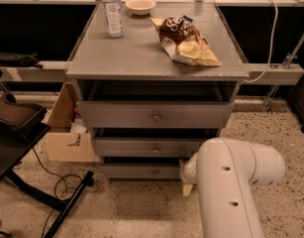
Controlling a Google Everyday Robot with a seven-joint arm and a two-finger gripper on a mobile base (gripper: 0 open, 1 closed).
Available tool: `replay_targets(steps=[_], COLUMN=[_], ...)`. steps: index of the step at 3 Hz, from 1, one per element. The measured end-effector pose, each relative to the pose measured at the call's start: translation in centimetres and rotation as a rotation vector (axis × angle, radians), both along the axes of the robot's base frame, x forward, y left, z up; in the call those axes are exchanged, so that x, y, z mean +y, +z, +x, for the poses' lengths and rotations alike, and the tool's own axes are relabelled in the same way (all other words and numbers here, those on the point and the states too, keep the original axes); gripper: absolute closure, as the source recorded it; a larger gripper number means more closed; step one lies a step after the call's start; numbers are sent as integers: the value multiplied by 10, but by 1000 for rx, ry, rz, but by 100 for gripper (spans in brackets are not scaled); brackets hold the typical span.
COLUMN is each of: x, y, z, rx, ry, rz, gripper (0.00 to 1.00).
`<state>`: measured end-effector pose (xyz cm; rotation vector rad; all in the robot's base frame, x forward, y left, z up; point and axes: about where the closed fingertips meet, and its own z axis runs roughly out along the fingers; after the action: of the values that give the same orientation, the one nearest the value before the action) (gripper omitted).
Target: Open bottom drawer
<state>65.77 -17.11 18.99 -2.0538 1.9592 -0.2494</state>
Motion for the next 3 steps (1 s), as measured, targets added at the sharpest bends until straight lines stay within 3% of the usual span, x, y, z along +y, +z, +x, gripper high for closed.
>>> replay_targets(steps=[1,2,3], x=[6,11,5], y=[-9,-21,-49], z=[16,33,41], rx=[18,56,136], ry=[-4,-15,-49], rz=[-11,-16,-15], gripper=[0,18,49])
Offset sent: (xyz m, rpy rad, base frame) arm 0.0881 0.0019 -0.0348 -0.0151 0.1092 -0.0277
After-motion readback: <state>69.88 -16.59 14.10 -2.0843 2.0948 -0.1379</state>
